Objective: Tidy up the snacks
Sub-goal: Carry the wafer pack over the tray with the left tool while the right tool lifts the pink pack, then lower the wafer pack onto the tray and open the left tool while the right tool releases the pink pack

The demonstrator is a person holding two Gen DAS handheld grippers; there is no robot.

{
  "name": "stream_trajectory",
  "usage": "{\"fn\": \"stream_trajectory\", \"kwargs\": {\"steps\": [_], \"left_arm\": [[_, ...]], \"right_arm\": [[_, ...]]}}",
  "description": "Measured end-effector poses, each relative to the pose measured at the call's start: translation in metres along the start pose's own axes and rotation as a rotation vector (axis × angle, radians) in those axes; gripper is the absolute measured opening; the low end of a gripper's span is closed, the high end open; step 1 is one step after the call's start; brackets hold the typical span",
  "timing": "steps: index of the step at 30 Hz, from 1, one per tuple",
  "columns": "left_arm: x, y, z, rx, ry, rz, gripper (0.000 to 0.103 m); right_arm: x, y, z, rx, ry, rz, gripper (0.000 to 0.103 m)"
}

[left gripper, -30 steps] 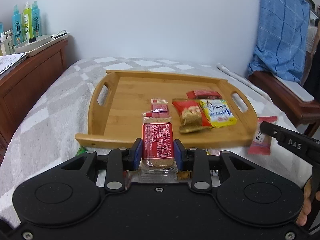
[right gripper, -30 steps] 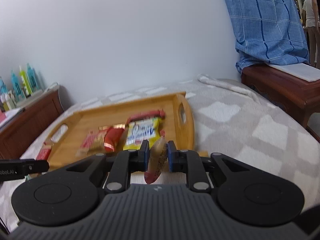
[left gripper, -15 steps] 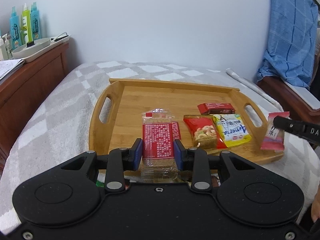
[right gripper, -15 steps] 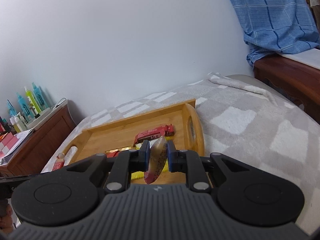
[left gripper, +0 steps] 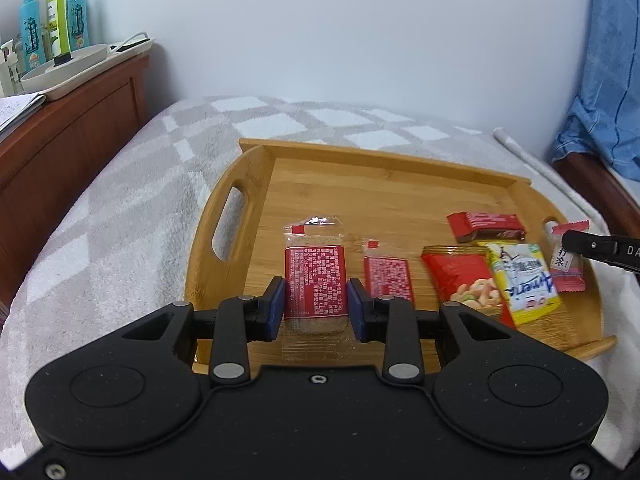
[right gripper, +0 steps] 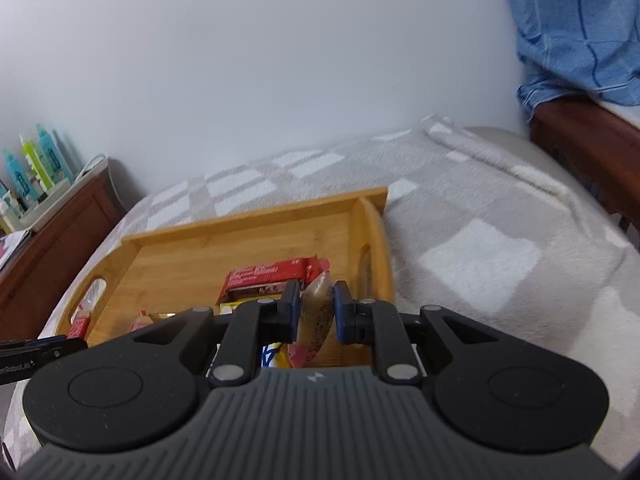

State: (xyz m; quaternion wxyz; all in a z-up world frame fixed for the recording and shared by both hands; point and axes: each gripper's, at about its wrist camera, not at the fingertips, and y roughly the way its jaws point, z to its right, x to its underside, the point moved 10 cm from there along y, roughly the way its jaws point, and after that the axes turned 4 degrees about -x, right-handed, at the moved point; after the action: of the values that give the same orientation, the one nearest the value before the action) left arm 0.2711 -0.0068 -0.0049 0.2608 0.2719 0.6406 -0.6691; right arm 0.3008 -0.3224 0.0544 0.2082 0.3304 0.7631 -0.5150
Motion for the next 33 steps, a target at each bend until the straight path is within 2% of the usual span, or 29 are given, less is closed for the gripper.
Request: {"fn": "stream_trajectory", "kwargs": {"steps": [9,17,18,20,22,25,27,33], "left_arm": [[0.006,0.021,0.005,0.019,-0.015,-0.041,0.031],[0.007,0.026,0.013,0.035,-0.002,-0.042,0.031],[0.007,0.026,0.013,0.036,-0.002,-0.042,0.031],[0.007,0.026,0.014,0.038,0.0,-0.041,0.031],[0.007,0.026,0.016,0.043,0.004,-0.039,0.032],[0.006,0.027,0.018,0.042,0.009,-0.034,0.032],[0.006,0.027,0.019,0.037,0.008,-0.033,0.032],[0.007,0.025,0.019,0.02,0.004,-0.033,0.049]], "right_arm": [[0.01,0.012,0.001,-0.101,0.095,-0.065,0.02],[0.011,0.018,0.002,-0.125,0.124,-0.079,0.022],[0.011,0.018,0.002,-0.122,0.123,-0.078,0.03],[0.011,0.018,0.004,-0.097,0.119,-0.075,0.037],[0.012,0.019,0.006,-0.084,0.123,-0.078,0.039],[0.01,0.016,0.006,-0.09,0.131,-0.063,0.047],[0.007,0.012,0.005,-0.084,0.118,-0.042,0.06],[-0.003,-0.002,0.0,-0.094,0.113,0.044,0.072]]}}
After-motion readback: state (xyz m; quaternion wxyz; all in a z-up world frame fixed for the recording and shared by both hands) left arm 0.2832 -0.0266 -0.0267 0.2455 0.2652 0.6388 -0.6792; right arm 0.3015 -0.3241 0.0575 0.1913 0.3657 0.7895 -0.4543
